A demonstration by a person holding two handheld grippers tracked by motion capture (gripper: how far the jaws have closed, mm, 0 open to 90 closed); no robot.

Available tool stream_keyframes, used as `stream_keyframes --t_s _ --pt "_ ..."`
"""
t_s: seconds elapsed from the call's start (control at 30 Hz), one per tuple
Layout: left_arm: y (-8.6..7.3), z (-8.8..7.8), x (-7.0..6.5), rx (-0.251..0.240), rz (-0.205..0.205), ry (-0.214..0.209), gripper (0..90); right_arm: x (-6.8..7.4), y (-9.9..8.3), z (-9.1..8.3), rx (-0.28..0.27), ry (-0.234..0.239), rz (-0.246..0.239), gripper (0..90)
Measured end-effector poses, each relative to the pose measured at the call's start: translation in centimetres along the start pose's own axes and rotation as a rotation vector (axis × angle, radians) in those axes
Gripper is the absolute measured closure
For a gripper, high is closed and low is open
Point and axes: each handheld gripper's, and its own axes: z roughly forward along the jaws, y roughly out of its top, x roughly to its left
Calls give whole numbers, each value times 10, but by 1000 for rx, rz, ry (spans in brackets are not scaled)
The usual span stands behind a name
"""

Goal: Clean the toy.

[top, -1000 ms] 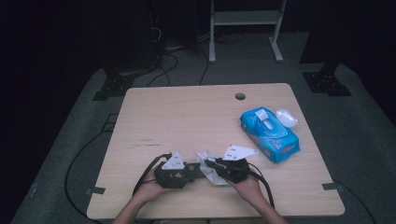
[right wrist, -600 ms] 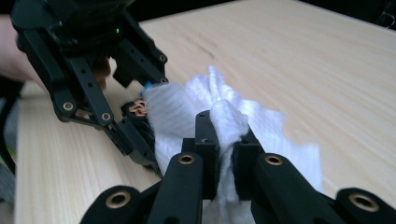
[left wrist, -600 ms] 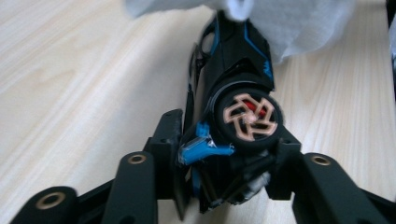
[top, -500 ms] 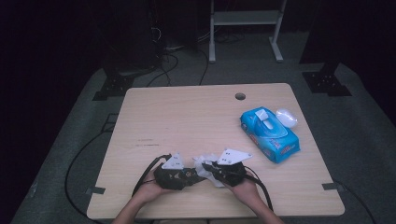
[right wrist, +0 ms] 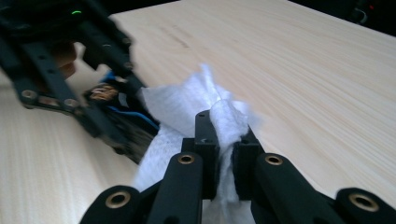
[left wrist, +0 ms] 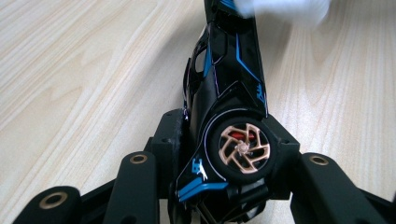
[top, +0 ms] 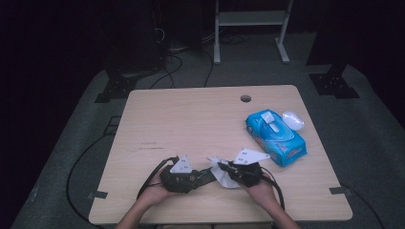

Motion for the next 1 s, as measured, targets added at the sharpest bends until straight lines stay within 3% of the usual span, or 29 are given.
stream_keyframes --t_s 0.07,0.13,0.27,0.33,0.5,0.53,0.57,0.67,0.83,1.0 --pt "1 0 0 13 2 0 570 -9 -4 -5 21 -44 21 836" --pt "5 2 1 23 -3 1 566 -11 -5 -7 12 -35 48 836" --pt "11 5 1 36 1 8 560 0 2 -4 -14 6 13 835" --pt "11 5 1 41 9 9 564 2 2 -2 -2 5 -9 836" --pt "6 0 3 46 10 23 571 -18 -7 -7 45 -53 48 835" --pt "6 0 3 46 10 23 571 -18 -7 -7 45 -53 48 835" --pt "2 -4 6 45 -2 30 571 -22 -10 -12 28 -47 82 835" --pt "1 -7 10 56 -26 36 568 -20 -8 -13 19 -41 70 836" --pt "17 -4 7 53 -7 34 493 -15 -6 -3 22 -12 75 834" --pt "35 7 6 103 10 35 482 -16 -8 -1 28 -8 83 833"
